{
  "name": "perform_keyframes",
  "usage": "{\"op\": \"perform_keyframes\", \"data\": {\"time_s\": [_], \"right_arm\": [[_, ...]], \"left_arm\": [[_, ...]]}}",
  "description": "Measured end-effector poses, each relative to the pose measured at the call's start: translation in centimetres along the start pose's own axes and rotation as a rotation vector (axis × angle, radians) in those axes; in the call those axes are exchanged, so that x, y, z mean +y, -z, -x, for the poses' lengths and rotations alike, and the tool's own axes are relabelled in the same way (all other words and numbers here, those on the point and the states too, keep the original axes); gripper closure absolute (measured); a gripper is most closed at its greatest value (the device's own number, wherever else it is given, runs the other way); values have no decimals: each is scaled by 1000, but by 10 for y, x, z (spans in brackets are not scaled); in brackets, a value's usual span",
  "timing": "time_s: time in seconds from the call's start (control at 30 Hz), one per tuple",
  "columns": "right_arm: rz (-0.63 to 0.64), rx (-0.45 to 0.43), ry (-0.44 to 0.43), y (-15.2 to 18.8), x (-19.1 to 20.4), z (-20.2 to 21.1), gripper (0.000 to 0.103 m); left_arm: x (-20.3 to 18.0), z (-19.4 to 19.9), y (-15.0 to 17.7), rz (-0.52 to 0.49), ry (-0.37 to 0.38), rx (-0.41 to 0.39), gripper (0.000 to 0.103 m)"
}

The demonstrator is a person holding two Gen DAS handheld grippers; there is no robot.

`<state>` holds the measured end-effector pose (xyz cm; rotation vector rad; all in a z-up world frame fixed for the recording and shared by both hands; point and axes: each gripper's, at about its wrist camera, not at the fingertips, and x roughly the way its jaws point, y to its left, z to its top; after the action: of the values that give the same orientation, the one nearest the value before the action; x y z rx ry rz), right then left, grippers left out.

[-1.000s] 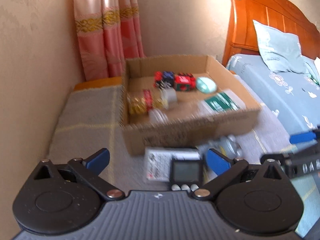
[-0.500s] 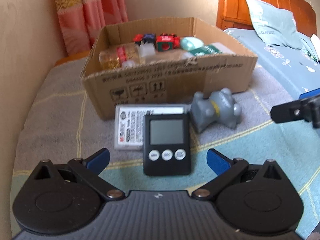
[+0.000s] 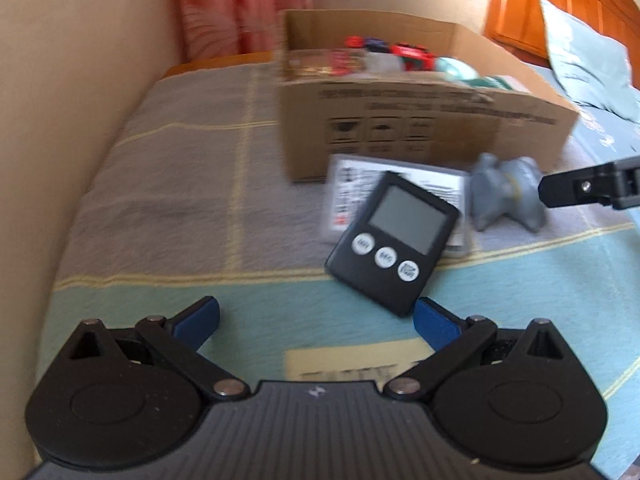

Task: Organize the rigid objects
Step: 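Move the left gripper to the black digital timer while the right approaches the grey toy dog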

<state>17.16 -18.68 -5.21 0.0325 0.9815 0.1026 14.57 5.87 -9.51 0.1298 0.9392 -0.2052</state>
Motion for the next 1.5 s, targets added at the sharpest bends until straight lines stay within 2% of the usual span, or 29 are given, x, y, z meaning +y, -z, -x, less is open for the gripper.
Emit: {"op": "perform_keyframes", "data": {"time_s": [0.17, 0.4, 0.6, 0.8, 0.93, 1.07, 1.27, 1.5], "right_arm": [[40, -8, 8, -3, 21, -16, 0], [9, 19, 47, -7, 23, -41, 0], [-34, 51, 21, 1, 4, -37, 0], [19, 35, 103, 16, 3, -25, 0], [38, 17, 84, 19, -2, -26, 0], [55, 49, 76, 24, -1, -36, 0], [76, 17, 61, 29, -3, -32, 0], [77, 2, 61, 30, -3, -30, 0]], "left_arm": [[23, 7, 8, 51, -32, 1, 1], [19, 11, 6, 44, -8, 7, 1], [7, 20, 1, 11, 31, -14, 1], [-2, 27, -8, -15, 51, -43, 1], [-6, 23, -18, -6, 72, -53, 1], [-9, 13, -31, 31, 74, -61, 1], [-10, 0, -42, 101, 98, -82, 1], [-11, -17, -36, 106, 66, -41, 1]]}}
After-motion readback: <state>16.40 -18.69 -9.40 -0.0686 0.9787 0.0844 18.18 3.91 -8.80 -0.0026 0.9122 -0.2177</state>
